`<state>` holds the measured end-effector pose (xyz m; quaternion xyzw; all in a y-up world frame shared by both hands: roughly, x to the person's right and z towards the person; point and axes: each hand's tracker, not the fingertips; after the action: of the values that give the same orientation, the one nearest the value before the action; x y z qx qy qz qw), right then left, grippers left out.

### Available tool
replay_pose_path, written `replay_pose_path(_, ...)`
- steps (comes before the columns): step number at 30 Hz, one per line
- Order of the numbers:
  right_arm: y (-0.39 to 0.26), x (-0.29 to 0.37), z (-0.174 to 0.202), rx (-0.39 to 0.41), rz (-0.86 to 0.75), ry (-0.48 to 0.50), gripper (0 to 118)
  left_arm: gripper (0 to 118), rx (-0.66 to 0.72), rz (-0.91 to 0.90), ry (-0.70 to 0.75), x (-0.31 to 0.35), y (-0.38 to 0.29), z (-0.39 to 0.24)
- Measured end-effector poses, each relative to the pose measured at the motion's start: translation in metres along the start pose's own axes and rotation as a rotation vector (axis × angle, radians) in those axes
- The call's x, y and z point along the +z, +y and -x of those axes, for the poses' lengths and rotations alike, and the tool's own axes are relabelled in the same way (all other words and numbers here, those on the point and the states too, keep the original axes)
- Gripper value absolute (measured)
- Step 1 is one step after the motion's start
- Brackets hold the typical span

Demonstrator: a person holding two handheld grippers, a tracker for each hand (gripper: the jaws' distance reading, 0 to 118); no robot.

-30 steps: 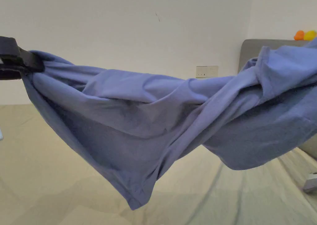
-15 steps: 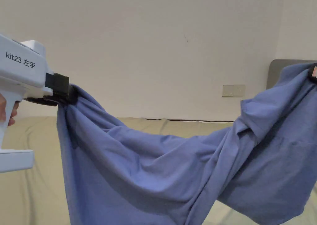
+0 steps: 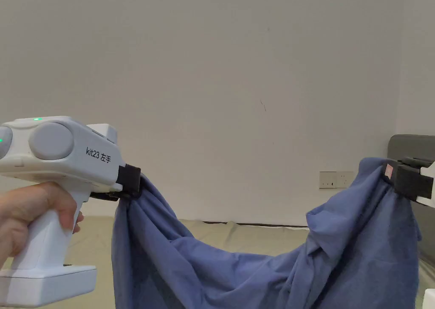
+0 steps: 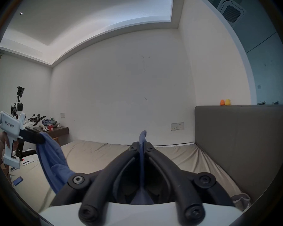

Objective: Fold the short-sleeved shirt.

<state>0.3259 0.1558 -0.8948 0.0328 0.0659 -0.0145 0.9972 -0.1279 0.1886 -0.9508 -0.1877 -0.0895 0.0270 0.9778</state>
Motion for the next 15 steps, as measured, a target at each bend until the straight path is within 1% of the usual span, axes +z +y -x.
replay_pose_path(1, -0.011, -0.006, -0.005, -0.004, 0.009, 0.007, 3, 10, -0.002, 0.021, -0.002, -0.009, -0.004, 0.000)
replay_pose_path(3, -0.037, -0.014, -0.010, -0.018, 0.065, -0.009, 3, 10, -0.008, 0.044, 0.017, -0.027, -0.020, -0.001)
replay_pose_path(4, -0.051, -0.014, -0.013, -0.044, 0.097, -0.002, 3, 10, -0.020, 0.062, 0.018, -0.036, -0.030, 0.007)
replay_pose_path(5, -0.066, -0.013, -0.018, -0.090, 0.138, 0.015, 3, 10, -0.001, 0.099, 0.014, -0.040, -0.043, 0.010)
replay_pose_path(6, -0.079, -0.008, -0.020, -0.094, 0.138, 0.011, 3, 10, 0.024, 0.130, -0.002, -0.042, -0.059, 0.014)
replay_pose_path(7, -0.091, -0.001, -0.019, -0.121, 0.180, 0.012, 3, 10, 0.031, 0.150, -0.025, -0.040, -0.074, 0.017)
replay_pose_path(8, -0.102, 0.008, -0.019, -0.117, 0.200, 0.025, 3, 10, 0.046, 0.164, -0.044, -0.041, -0.090, 0.025)
replay_pose_path(10, -0.119, 0.036, -0.015, -0.080, 0.222, 0.028, 3, 10, 0.066, 0.200, -0.057, -0.025, -0.125, 0.031)
replay_pose_path(12, -0.130, 0.068, -0.009, -0.065, 0.249, 0.034, 3, 10, 0.062, 0.204, -0.055, -0.003, -0.155, 0.036)
replay_pose_path(15, -0.145, 0.128, 0.001, -0.102, 0.262, 0.060, 3, 10, 0.069, 0.215, -0.064, 0.042, -0.202, 0.035)
